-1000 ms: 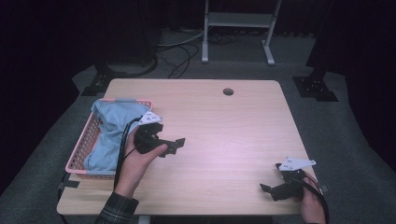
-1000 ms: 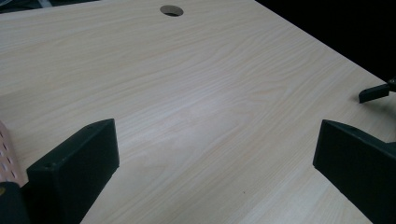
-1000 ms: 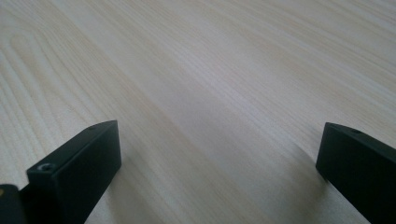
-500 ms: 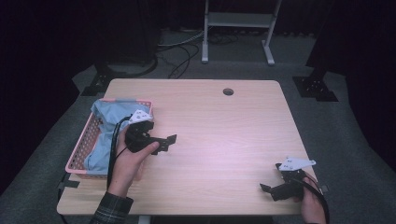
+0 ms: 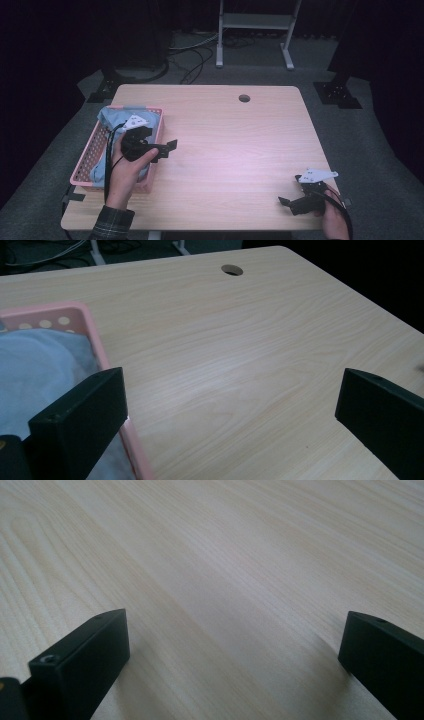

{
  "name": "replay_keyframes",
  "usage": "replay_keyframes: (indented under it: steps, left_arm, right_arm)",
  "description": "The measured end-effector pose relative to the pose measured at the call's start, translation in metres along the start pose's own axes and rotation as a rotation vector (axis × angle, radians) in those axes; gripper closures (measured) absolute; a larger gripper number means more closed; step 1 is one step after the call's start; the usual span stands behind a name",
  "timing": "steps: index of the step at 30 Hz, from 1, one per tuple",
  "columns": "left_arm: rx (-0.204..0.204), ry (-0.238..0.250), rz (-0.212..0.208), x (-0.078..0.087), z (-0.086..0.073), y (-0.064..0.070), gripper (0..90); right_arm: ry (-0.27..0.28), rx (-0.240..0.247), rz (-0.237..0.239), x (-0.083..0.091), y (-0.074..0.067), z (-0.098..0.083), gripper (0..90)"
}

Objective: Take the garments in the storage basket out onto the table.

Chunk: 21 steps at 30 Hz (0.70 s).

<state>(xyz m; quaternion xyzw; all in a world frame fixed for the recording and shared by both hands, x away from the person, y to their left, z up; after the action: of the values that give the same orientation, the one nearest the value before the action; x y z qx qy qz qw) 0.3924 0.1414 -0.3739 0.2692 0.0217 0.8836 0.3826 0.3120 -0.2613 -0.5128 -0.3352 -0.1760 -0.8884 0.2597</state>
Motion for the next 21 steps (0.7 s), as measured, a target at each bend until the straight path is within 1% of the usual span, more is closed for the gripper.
replay_keyframes:
  steps: [10,21]
  left_arm:
    - [0.013,0.016,0.025,0.012,0.002,-0.01,0.0]
    - [0.028,0.037,0.057,0.027,0.002,-0.024,0.0]
  right_arm:
    - [0.0,0.0,0.0,0.0,0.0,0.0,0.0]
    - [0.0,0.0,0.0,0.0,0.0,0.0,0.0]
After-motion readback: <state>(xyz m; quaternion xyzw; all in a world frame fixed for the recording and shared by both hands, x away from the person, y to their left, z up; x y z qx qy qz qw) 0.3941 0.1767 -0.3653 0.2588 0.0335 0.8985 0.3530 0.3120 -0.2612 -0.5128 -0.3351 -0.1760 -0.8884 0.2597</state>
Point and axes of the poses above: each handheld gripper's, and its own axes: x roughly backward along the jaws, z roughly out of its top, y roughly to its right, the point moved 9 cm from there along -x, roughly forward along the jaws, and after that the axes turned 12 degrees about -z, right-handed, at the moved point
